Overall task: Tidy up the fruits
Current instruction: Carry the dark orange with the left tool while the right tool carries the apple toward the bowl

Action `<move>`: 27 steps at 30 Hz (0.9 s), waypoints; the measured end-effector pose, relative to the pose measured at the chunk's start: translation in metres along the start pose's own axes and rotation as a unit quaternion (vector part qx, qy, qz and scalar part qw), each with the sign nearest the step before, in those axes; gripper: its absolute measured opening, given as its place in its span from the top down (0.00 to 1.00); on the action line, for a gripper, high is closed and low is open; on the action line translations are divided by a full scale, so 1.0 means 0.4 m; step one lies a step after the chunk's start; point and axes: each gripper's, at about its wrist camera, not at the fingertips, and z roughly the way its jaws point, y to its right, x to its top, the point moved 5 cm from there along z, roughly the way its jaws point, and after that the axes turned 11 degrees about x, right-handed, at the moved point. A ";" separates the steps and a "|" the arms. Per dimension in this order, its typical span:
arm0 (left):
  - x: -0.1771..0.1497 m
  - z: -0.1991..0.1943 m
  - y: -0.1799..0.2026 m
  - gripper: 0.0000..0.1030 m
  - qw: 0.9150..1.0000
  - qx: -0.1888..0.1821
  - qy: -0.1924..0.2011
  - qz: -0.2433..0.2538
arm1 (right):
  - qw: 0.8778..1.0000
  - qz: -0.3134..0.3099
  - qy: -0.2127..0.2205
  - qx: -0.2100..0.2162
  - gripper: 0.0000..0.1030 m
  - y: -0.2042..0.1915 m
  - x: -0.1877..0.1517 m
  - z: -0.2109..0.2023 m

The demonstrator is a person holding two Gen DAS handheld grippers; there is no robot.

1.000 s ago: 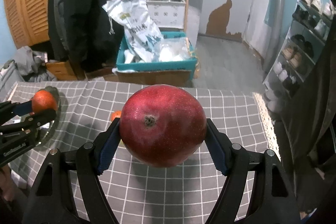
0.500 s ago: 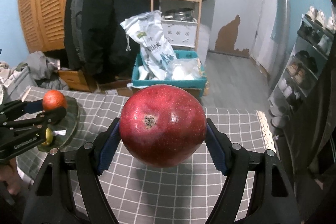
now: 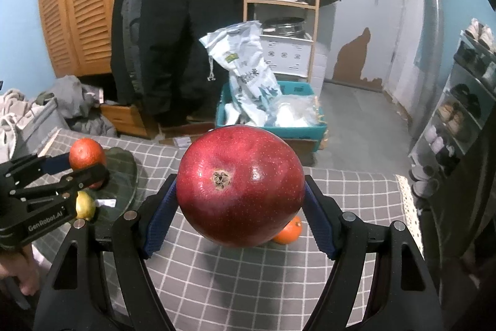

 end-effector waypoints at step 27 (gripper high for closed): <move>-0.053 0.036 -0.263 0.57 0.996 0.056 -0.027 -0.071 | 0.996 -0.044 -0.027 0.070 0.26 -0.252 0.083 0.167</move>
